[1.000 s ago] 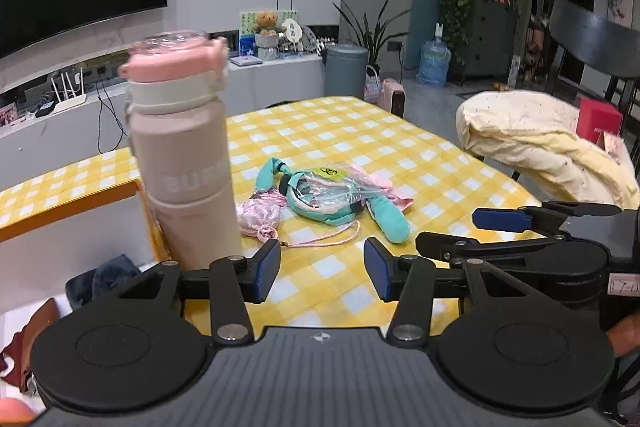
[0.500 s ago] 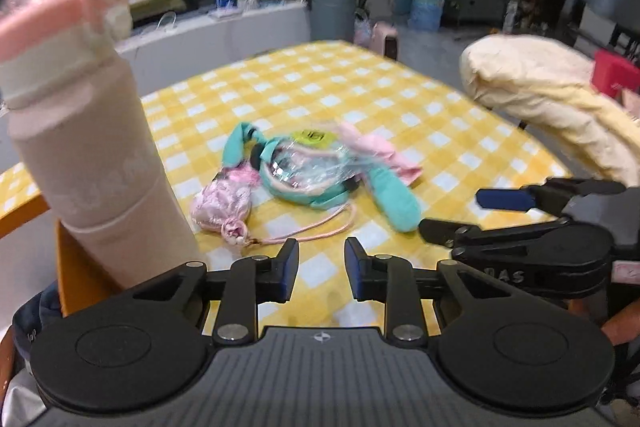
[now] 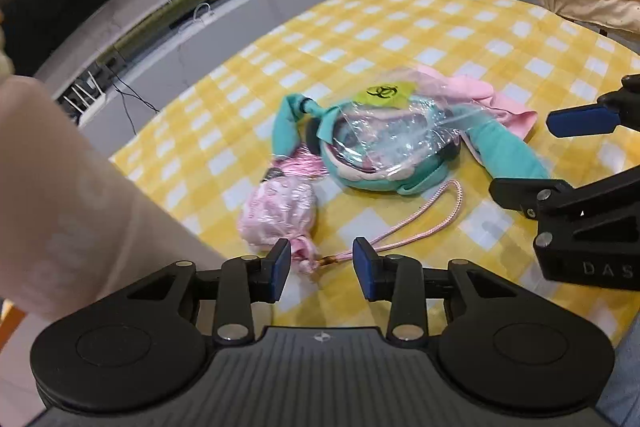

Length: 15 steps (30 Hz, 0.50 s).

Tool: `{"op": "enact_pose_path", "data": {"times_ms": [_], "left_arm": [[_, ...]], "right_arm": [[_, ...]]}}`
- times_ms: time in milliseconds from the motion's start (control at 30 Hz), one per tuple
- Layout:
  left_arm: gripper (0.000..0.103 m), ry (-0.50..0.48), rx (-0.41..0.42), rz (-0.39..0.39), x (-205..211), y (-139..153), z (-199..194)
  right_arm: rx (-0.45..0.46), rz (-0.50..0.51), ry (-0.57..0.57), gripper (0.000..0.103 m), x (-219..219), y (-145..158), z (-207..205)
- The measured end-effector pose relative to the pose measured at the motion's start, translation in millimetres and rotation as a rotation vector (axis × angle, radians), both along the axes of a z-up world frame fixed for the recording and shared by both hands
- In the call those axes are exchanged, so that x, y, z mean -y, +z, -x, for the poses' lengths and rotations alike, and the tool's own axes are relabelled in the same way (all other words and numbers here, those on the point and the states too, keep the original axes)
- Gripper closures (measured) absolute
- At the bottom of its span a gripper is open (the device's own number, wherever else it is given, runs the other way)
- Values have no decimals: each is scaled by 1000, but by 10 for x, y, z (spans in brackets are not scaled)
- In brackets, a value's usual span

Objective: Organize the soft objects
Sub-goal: 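Move both tools back over the remaining pile on the table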

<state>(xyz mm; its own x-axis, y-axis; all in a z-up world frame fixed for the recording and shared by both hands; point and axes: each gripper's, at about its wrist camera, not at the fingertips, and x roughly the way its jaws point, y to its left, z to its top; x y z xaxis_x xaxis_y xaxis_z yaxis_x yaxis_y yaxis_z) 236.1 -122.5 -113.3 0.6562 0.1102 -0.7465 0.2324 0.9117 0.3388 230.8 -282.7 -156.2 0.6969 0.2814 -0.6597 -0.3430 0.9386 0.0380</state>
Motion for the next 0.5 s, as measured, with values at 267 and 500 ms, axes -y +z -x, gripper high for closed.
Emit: {"op": "enact_pose_path", "data": {"times_ms": [267,500], "left_arm": [[51,-192,-9,156,72,-57,100],[48,-254,-37,180,275,-168,29]], "right_arm": [[-6,-9,-32,42,133,-33,-43],[-11,-24,-92,46,263,-14,-24]]}}
